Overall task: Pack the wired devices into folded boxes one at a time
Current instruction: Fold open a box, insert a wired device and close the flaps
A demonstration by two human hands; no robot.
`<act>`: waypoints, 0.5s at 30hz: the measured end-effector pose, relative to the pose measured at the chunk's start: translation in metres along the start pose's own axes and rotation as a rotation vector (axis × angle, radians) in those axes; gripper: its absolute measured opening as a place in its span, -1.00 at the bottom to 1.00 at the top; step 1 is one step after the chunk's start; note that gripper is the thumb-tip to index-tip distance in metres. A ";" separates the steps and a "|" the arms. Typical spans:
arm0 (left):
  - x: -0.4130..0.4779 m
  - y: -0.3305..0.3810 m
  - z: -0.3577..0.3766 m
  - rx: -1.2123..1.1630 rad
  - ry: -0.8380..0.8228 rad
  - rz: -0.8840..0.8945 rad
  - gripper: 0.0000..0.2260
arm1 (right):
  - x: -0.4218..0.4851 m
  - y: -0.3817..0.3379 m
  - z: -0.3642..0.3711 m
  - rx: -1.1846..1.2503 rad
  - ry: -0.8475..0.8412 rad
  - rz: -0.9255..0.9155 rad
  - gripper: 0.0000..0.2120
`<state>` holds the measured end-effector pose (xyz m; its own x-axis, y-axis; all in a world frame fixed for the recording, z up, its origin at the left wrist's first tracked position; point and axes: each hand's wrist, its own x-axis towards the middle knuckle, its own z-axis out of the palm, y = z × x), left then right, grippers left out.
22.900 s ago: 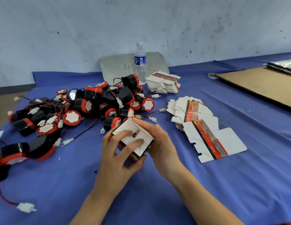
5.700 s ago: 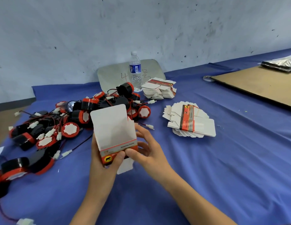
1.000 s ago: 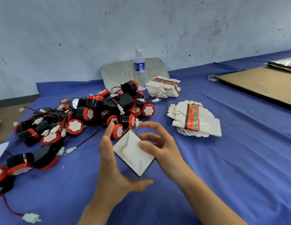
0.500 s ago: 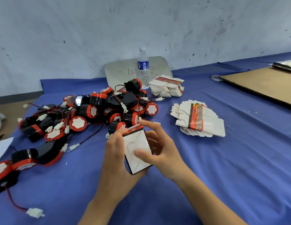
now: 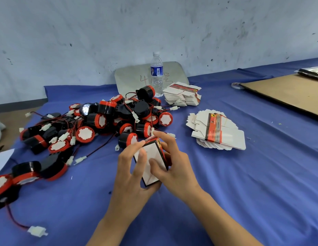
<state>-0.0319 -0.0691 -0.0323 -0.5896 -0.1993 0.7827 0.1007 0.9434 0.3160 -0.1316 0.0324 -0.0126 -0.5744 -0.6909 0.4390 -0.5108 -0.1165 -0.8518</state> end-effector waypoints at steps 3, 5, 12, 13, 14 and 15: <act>0.001 0.000 0.001 0.004 0.005 0.035 0.00 | 0.001 0.002 0.000 -0.018 0.004 -0.008 -0.40; 0.001 0.000 0.001 -0.005 0.005 0.046 -0.04 | 0.002 0.001 -0.002 -0.024 0.002 -0.017 -0.39; -0.001 -0.004 0.003 -0.004 0.002 0.033 -0.02 | 0.003 0.000 -0.004 -0.006 -0.031 0.002 -0.37; -0.001 -0.004 0.003 -0.004 0.000 0.021 -0.02 | 0.003 0.000 -0.004 0.013 -0.030 0.006 -0.37; -0.001 -0.003 0.003 -0.003 0.000 0.022 -0.04 | 0.003 -0.001 -0.004 0.036 -0.030 0.010 -0.37; -0.001 -0.002 0.002 0.000 0.000 0.030 -0.07 | 0.003 -0.002 -0.005 0.057 -0.034 0.018 -0.37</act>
<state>-0.0331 -0.0703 -0.0346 -0.5860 -0.1711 0.7920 0.1179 0.9490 0.2923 -0.1357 0.0338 -0.0082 -0.5607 -0.7167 0.4146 -0.4629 -0.1438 -0.8747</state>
